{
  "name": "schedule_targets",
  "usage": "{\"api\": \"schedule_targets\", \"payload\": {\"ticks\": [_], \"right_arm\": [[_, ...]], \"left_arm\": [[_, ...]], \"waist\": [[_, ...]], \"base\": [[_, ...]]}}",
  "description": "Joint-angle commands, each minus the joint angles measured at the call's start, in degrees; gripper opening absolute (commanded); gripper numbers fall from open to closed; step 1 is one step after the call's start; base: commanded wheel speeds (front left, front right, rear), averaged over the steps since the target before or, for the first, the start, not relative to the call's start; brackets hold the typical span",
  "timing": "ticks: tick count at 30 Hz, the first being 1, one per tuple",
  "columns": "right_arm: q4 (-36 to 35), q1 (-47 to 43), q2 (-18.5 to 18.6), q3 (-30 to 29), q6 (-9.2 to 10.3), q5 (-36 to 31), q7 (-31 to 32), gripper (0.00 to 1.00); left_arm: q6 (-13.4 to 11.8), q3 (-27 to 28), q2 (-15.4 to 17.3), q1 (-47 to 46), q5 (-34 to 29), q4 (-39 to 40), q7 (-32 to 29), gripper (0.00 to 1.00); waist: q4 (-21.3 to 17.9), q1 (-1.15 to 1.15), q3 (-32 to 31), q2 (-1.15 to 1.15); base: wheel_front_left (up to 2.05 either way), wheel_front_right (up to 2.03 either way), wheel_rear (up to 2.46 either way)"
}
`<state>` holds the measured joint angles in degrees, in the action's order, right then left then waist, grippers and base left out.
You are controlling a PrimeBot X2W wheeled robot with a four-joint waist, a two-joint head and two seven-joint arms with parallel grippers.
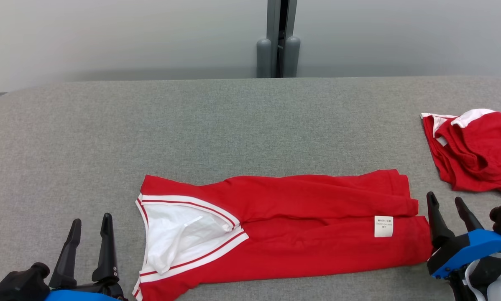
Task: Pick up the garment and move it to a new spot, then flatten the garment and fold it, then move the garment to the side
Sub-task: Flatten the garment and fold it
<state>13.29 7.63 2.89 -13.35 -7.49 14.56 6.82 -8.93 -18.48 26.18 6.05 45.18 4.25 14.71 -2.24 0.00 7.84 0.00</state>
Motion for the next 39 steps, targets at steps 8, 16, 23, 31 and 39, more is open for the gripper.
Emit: {"api": "schedule_targets", "payload": {"ticks": [8, 16, 23, 31, 39], "right_arm": [[9.6, 2.5, 0.0, 1.0, -0.01, -0.9, -6.8, 1.0], [24.2, 7.3, 0.0, 1.5, -0.01, -3.9, -12.1, 1.0], [31.1, 10.5, -0.2, 4.5, -0.01, -5.0, -15.0, 0.0], [31.1, 14.5, 0.2, 1.6, 0.01, -7.9, -16.8, 0.0], [20.7, 11.9, 1.2, -3.6, 0.0, -10.0, -12.4, 0.0]], "left_arm": [[-1.6, 1.2, -1.4, 0.0, -2.3, 0.4, 0.4, 1.0], [-1.5, 1.8, -1.7, -0.8, -3.0, 0.0, 0.5, 1.0], [-2.2, 2.3, -2.0, 0.0, -3.2, 0.1, 0.4, 1.0], [-2.5, 2.4, -2.5, 0.1, -3.9, 0.6, 0.5, 1.0], [-1.9, 2.0, -3.0, 0.0, -4.1, 0.3, 0.5, 1.0]], "waist": [[1.7, 0.0, 1.2, 0.0], [3.4, 0.0, 2.1, 0.0], [3.3, 0.0, 1.9, 0.0], [0.6, 0.0, 1.8, 0.0], [-1.8, 0.0, 1.5, 0.0]], "base": [[0.0, 0.0, 0.0], [0.0, 0.0, 0.0], [0.0, 0.0, 0.0], [0.0, 0.0, 0.0], [0.0, 0.0, 0.0]]}}
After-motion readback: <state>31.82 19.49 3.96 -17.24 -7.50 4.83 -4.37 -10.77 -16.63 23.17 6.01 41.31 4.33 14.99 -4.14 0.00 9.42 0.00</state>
